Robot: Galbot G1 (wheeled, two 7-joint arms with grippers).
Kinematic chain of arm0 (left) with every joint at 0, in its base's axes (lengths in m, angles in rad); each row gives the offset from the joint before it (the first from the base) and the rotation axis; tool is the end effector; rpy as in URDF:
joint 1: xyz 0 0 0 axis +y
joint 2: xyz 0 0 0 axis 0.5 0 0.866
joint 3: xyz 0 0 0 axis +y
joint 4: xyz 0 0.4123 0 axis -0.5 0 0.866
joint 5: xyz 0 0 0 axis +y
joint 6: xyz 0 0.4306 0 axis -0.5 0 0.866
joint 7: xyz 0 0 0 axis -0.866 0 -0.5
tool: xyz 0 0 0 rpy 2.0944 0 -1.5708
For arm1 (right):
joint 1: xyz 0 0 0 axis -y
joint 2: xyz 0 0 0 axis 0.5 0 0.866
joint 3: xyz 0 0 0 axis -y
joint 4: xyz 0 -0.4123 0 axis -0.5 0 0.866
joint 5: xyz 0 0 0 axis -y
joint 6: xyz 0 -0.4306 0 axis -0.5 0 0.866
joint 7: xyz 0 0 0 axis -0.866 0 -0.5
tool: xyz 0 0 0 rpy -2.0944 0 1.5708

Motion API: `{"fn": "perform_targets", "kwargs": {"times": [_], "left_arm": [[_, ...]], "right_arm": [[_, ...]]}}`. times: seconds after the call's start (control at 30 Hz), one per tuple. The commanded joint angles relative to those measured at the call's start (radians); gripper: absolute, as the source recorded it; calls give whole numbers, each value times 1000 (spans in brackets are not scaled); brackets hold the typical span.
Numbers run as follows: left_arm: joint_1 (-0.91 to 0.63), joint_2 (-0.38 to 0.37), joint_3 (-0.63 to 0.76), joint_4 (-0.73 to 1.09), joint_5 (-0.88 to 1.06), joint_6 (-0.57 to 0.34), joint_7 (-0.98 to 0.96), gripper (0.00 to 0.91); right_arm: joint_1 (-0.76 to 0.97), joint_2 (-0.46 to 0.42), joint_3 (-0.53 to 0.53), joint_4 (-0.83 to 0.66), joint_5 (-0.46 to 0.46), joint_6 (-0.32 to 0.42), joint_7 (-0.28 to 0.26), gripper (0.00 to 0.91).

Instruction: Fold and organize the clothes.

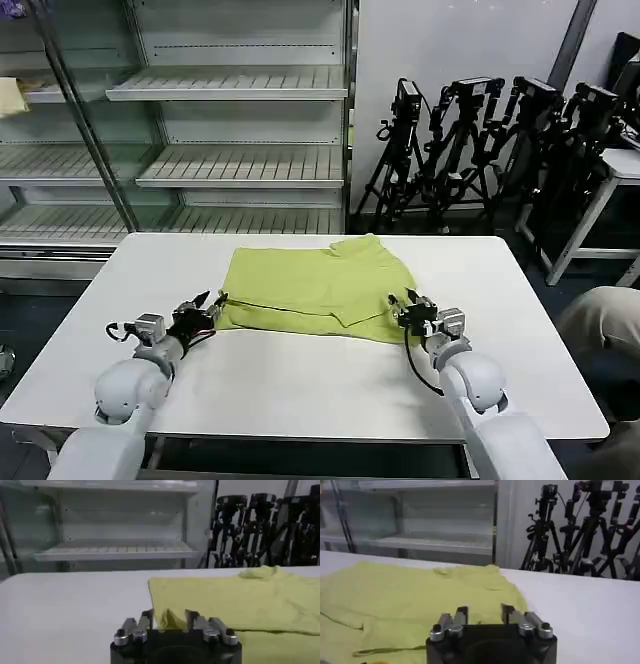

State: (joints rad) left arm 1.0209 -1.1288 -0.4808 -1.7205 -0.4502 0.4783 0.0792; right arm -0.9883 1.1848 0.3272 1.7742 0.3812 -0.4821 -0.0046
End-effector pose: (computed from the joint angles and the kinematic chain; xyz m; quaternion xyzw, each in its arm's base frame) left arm 0.4337 0.1324 -0.3111 -0.0902 -0.9819 -0.0007 0.1668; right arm 0.4325 -0.0462 -0.3074 0.1279 -0.9797 0.0266 0.1521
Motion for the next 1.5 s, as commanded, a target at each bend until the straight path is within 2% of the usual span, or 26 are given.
{"fn": "perform_targets", "kwargs": {"times": [0.03,0.37,0.4,0.43,0.47,0.5,0.53,0.57,0.6,0.63,0.67,1.5], "left_arm": [[176,62,-45,-160,-14,33,-2,907],[164,44,-38,-124,-10,75,-10,907],[160,45,-38,-118,-10,78,-10,907],[156,46,-37,-110,-7,82,-11,907],[152,46,-36,-106,-3,86,-12,907],[148,47,-36,-97,-1,89,-12,907],[146,47,-33,-92,1,91,-12,907],[144,47,-30,-85,4,98,-12,675],[140,47,-27,-81,13,98,-12,171],[138,46,-23,-76,18,98,-12,60],[136,45,-21,-74,20,98,-9,10],[128,28,-1,-75,25,91,6,10]], "right_arm": [[-132,-58,19,148,43,-25,21,907],[-243,-67,38,217,5,-58,52,907],[-243,-66,37,209,5,-58,52,867],[-243,-65,36,203,7,-58,53,806],[-242,-64,36,200,9,-59,53,595],[-241,-62,36,197,11,-61,52,443],[-241,-61,36,196,15,-65,53,131],[-240,-60,36,196,16,-67,53,40],[-241,-61,34,196,19,-72,52,0],[-240,-62,34,194,21,-72,52,0],[-239,-61,34,190,23,-73,53,0],[-226,-63,35,173,52,-74,43,0]]}}
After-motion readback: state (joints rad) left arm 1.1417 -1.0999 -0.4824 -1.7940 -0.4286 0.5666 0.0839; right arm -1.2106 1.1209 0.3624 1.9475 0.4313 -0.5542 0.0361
